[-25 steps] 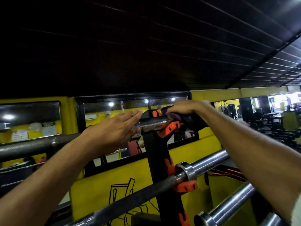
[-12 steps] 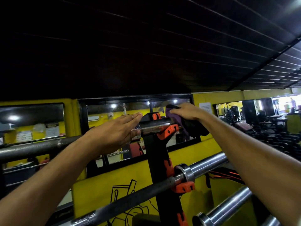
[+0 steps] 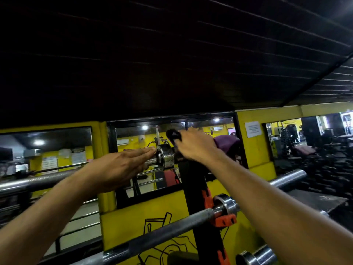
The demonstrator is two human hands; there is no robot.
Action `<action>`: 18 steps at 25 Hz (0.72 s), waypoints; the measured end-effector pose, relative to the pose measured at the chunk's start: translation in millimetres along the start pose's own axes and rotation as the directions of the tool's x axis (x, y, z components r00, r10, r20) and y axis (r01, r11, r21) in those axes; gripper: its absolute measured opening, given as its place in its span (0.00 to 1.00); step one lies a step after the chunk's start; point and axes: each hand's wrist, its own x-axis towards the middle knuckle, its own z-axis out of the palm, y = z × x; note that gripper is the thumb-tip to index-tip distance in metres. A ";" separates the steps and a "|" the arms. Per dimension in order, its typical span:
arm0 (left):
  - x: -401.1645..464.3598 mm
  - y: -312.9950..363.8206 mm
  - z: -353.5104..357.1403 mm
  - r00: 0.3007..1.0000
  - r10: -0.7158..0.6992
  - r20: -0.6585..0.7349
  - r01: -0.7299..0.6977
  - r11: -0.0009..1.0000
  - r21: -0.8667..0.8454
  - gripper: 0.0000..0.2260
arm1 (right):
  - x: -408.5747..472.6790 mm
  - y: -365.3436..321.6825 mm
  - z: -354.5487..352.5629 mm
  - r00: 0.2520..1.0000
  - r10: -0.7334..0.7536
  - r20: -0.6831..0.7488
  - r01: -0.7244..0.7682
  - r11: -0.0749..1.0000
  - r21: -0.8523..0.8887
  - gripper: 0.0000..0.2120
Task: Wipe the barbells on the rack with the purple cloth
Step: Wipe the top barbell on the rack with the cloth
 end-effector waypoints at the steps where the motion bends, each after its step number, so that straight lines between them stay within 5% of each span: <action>1: 0.8 -1.8 1.9 1.000 -0.001 -0.012 0.001 1.000 -0.002 0.34 | -0.1 -7.2 5.2 1.000 0.009 0.025 -0.007 0.996 -0.090 0.21; 6: 1.2 -10.9 7.1 0.998 0.035 -0.047 -0.034 0.999 0.020 0.35 | -39.4 7.8 1.9 0.975 -0.193 -0.114 0.181 0.978 -0.108 0.18; 10: 3.4 -10.4 9.3 0.998 0.035 -0.043 -0.034 0.999 0.032 0.24 | -77.6 24.7 26.8 0.905 -0.352 -0.238 0.260 0.902 -0.344 0.28; 13: 5.2 -13.5 7.3 1.000 0.016 -0.004 -0.016 0.999 0.040 0.32 | -37.7 11.3 4.7 0.963 -0.248 -0.106 0.223 0.953 -0.204 0.21; 16: 5.1 -14.3 3.8 0.999 0.015 0.045 -0.018 0.997 0.072 0.38 | 10.2 -0.1 -19.5 0.969 -0.103 0.226 0.106 0.994 -0.001 0.21; 18: 0.6 -15.9 4.5 1.000 0.015 0.027 -0.017 0.997 0.071 0.37 | 6.1 -3.9 -15.4 0.975 -0.087 0.203 0.096 0.995 -0.038 0.20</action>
